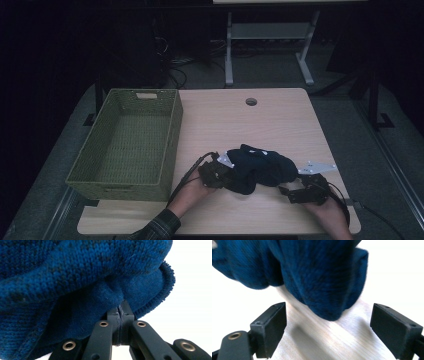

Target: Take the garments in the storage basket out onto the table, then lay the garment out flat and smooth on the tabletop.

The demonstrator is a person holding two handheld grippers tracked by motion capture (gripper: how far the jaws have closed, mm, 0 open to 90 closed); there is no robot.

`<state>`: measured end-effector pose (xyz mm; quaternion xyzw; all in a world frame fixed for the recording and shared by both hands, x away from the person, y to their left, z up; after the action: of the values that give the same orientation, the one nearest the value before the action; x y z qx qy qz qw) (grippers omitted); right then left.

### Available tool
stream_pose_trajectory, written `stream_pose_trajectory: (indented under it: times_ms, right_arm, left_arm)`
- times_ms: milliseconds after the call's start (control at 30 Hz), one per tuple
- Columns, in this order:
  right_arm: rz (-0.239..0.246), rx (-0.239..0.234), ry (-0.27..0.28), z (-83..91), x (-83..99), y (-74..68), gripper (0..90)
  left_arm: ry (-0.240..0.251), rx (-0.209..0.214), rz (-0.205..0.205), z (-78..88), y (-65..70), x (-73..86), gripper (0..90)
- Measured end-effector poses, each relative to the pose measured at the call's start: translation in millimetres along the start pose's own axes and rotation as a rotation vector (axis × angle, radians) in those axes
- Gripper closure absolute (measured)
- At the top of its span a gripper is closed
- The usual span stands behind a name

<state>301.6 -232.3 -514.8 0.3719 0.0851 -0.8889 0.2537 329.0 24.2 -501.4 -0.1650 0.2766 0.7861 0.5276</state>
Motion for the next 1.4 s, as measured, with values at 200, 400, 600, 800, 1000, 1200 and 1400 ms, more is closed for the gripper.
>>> stream_pose_trajectory:
  times_ms: [200, 400, 600, 800, 1000, 1200, 1400]
  right_arm:
    - [-0.023, -0.048, 0.050, 21.0, -2.5, 5.0, 22.3]
    - [-0.021, -0.092, 0.077, 26.0, -6.2, 5.6, 40.7]
    - [-0.013, -0.118, 0.072, 20.8, -9.5, 5.7, 57.8]
    - [0.005, -0.151, 0.112, 34.1, -24.8, 5.3, 77.2]
    - [-0.013, -0.165, 0.150, 47.3, -45.3, 11.6, 79.5]
    - [-0.021, -0.154, 0.186, 52.4, -68.4, 19.0, 80.1]
    - [-0.016, -0.120, 0.195, 51.5, -94.6, 26.9, 80.3]
  left_arm:
    - [-0.008, -0.007, -0.005, 0.1, 0.3, 0.0, 89.4]
    - [-0.004, -0.007, 0.003, -0.1, 0.5, -0.1, 89.4]
    - [-0.002, -0.004, 0.005, -0.3, 0.2, -0.2, 89.5]
    - [-0.005, -0.004, 0.004, -0.2, 0.1, -0.3, 89.5]
    - [-0.006, -0.001, 0.003, -0.2, 0.0, -0.3, 89.5]
    - [-0.006, -0.003, -0.003, -0.2, -0.3, -0.5, 89.5]
    - [-0.008, 0.002, 0.001, -0.1, 1.0, -0.4, 89.5]
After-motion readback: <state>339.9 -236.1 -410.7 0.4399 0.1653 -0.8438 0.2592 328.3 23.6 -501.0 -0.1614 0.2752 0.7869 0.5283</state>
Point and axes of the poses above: each handheld gripper's, and its own axes: z roughly backward along the jaws, x roughly out of its underside, y roughly to its right, the point moved 6 cm from there along -z, roughly forward along the jaws, and after that the axes turned 9 degrees about x, right-handed, at the moved point
